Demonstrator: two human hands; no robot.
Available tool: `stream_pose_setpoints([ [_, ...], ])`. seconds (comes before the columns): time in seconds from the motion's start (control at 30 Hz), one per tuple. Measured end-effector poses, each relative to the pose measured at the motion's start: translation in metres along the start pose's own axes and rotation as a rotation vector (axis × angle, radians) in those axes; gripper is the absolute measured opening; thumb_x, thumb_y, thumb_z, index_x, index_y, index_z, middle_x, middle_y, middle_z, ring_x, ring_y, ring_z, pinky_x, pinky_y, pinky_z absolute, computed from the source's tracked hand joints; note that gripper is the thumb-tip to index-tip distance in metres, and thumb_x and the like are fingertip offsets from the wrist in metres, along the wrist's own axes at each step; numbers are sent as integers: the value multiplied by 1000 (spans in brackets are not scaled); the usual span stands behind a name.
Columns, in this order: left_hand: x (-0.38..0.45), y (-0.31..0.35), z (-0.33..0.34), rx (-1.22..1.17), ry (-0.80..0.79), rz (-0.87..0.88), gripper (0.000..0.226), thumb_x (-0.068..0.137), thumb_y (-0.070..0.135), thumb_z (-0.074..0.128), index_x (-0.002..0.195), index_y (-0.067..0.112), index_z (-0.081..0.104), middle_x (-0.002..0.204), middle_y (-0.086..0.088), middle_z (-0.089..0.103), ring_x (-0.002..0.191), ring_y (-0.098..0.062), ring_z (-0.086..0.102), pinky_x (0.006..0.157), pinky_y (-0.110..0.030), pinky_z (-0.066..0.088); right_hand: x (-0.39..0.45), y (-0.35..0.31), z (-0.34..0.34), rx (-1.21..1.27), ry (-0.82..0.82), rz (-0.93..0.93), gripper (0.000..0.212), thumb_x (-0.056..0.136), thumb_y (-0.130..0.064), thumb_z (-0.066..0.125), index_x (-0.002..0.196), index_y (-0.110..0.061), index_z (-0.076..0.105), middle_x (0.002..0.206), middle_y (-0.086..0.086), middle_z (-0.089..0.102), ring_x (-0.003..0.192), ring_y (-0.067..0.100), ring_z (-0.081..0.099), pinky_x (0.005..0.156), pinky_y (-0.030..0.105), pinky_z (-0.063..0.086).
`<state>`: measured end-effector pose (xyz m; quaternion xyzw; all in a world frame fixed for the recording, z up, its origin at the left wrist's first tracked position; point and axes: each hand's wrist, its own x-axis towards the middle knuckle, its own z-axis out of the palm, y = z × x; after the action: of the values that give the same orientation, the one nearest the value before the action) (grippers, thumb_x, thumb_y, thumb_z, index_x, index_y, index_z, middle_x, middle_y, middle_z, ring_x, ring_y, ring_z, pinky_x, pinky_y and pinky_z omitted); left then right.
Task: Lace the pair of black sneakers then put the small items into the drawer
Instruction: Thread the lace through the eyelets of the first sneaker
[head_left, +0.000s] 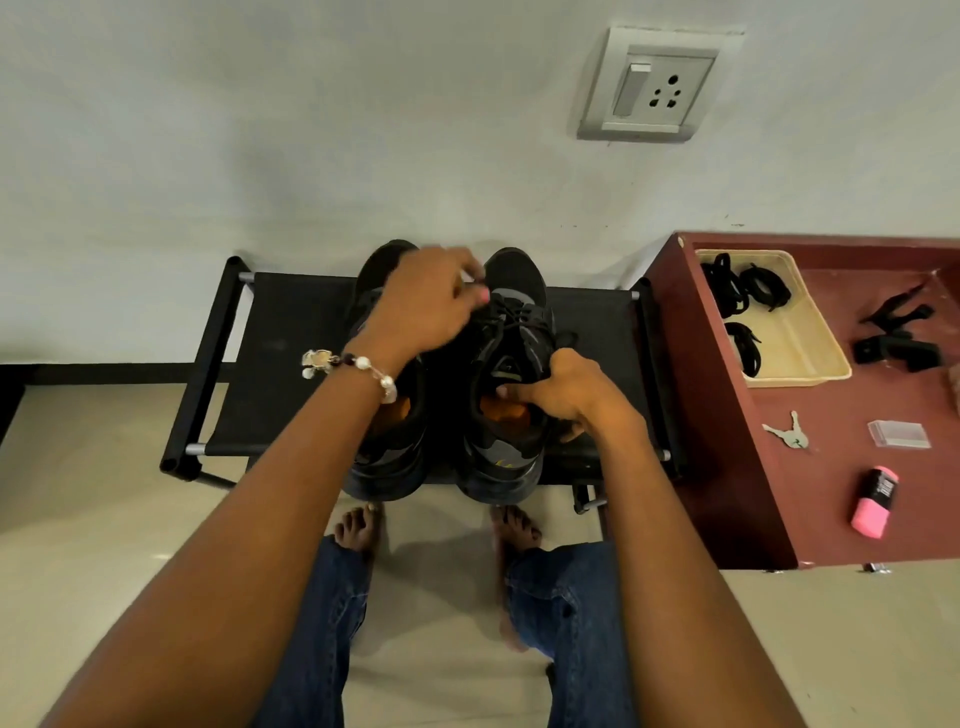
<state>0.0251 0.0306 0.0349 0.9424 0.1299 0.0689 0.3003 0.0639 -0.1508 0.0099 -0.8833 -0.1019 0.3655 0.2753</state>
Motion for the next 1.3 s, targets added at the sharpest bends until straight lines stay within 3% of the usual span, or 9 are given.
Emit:
stream_pose_setpoints([
  [0.1, -3, -1, 23, 329, -248, 26, 27, 92, 34, 61, 104, 14, 73, 104, -9, 70, 103, -29, 60, 96, -43, 46, 10, 2, 7, 6, 46, -17, 41, 82, -33, 76, 111, -6, 64, 111, 12, 65, 104, 29, 62, 84, 38, 54],
  [0.27, -4, 0, 19, 66, -144, -94, 24, 90, 31, 66, 85, 9, 75, 87, -5, 71, 84, -21, 64, 81, -29, 47, 23, 11, 10, 164, 10, 10, 50, 77, -31, 80, 117, -10, 58, 111, 10, 66, 99, 25, 64, 72, 34, 53],
  [0.47, 1, 6, -6, -959, 171, -470, 25, 96, 25, 54, 76, 19, 67, 90, -7, 74, 84, -22, 67, 57, -26, 39, 29, 14, 12, 136, -12, 6, 57, 84, -36, 72, 128, -8, 48, 120, 12, 60, 107, 27, 59, 77, 35, 50],
  [0.67, 2, 1, -44, -1916, 332, -307, 32, 102, 28, 40, 74, 18, 50, 54, 5, 48, 46, -11, 42, 56, -25, 37, 31, 15, 11, 103, -16, -7, 43, 85, -36, 71, 118, -11, 59, 126, 13, 58, 107, 29, 60, 84, 38, 52],
  [0.8, 0, 2, -20, -1231, 254, -413, 19, 96, 24, 57, 80, 15, 61, 57, 5, 50, 44, -9, 36, 51, -26, 37, 30, 13, 11, 205, -17, -23, 42, 80, -41, 74, 113, -18, 63, 123, 9, 61, 103, 26, 63, 91, 44, 54],
  [0.9, -1, -1, 4, -287, 42, -206, 14, 91, 27, 66, 98, 18, 73, 85, 6, 68, 76, -7, 60, 76, -24, 47, 35, 14, 12, 255, 24, -30, 72, 61, -63, 78, 118, -23, 61, 119, 1, 65, 106, 24, 63, 93, 44, 54],
  [1.0, -2, 3, 16, 81, -221, -136, 17, 87, 31, 70, 96, 17, 76, 96, -2, 72, 89, -19, 65, 89, -37, 53, 57, 29, 17, 196, 49, -47, 101, 39, -83, 69, 123, -30, 57, 122, -1, 64, 113, 28, 60, 95, 46, 51],
  [1.17, 2, 4, 11, 42, -248, -195, 19, 90, 29, 67, 83, 13, 75, 89, -3, 71, 83, -20, 66, 80, -36, 55, 37, 12, 12, 167, 35, -28, 91, 59, -65, 65, 137, -21, 49, 124, 4, 62, 113, 27, 59, 95, 46, 51],
  [1.3, 3, 2, -1, -549, -9, -424, 23, 94, 15, 57, 73, 18, 66, 88, 1, 68, 72, -10, 57, 57, -17, 41, 37, 10, 14, 230, 27, 43, 88, 86, -40, 66, 151, -5, 18, 137, 14, 52, 123, 32, 52, 102, 47, 47],
])
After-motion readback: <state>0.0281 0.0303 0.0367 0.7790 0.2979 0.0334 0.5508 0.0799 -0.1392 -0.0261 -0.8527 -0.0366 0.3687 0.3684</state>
